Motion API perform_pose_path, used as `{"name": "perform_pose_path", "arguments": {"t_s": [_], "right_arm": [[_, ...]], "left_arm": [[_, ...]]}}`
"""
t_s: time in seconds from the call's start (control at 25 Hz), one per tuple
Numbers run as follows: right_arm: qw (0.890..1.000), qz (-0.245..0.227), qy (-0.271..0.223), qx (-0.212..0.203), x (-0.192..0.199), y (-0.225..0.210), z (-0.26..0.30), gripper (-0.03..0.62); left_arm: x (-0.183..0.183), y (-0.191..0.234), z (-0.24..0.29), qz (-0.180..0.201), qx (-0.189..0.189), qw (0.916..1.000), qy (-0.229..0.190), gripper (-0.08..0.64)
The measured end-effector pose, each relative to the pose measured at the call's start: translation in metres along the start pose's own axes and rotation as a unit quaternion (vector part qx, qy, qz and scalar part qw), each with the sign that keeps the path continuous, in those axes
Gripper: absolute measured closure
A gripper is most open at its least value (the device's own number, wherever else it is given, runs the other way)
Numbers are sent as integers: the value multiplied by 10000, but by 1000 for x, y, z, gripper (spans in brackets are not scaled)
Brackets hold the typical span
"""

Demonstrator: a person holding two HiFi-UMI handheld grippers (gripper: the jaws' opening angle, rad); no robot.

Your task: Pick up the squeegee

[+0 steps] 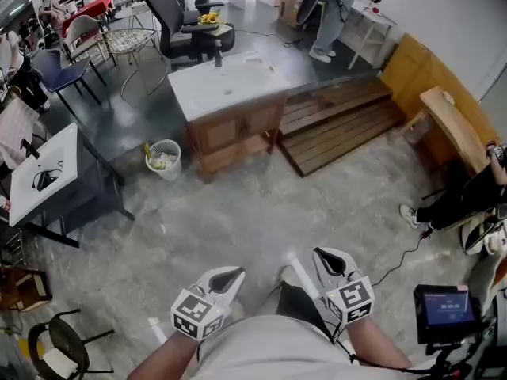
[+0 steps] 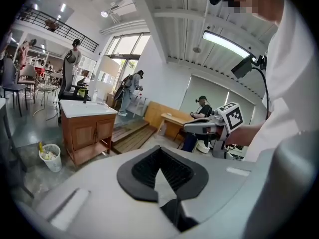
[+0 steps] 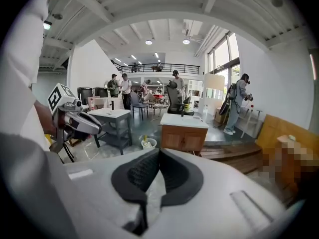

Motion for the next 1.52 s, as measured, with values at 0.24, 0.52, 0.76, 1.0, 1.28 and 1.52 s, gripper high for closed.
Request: {"name": "perform_pose_path", "arguments": {"t_s": [0.24, 0.52, 0.76, 1.0, 1.28, 1.52], "right_arm": [[9998, -3, -212, 33, -9, -35, 22, 556], [9992, 66, -395, -57, -17, -169, 41, 549], [9992, 14, -404, 15, -12, -267, 43, 548], [9991, 97, -350, 198, -11, -335, 57, 549], [9996, -89, -257, -11, -35, -386, 126, 549], [9997, -160, -158, 133, -86, -431, 201, 549]], "left_arm": [[-17, 19, 36, 151, -154, 9998, -53, 547], [-87, 14, 176, 365, -160, 9992, -8, 514], [-140, 9, 279, 392, -204, 9988, -188, 510], [-167, 21, 345, 386, -405, 9984, -87, 503], [-187, 94, 403, 101, -889, 9959, -87, 483], [-218, 192, 452, -264, -868, 9952, -370, 477]]}}
Point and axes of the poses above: the fingertips, and each gripper's own axes: z forward along the fingers, y to its left, x out of its underside, the point moved 6 cm from there along -z, backward along the fingers, and after that the axes turned 4 degrees about z, right-handed, at the moved point
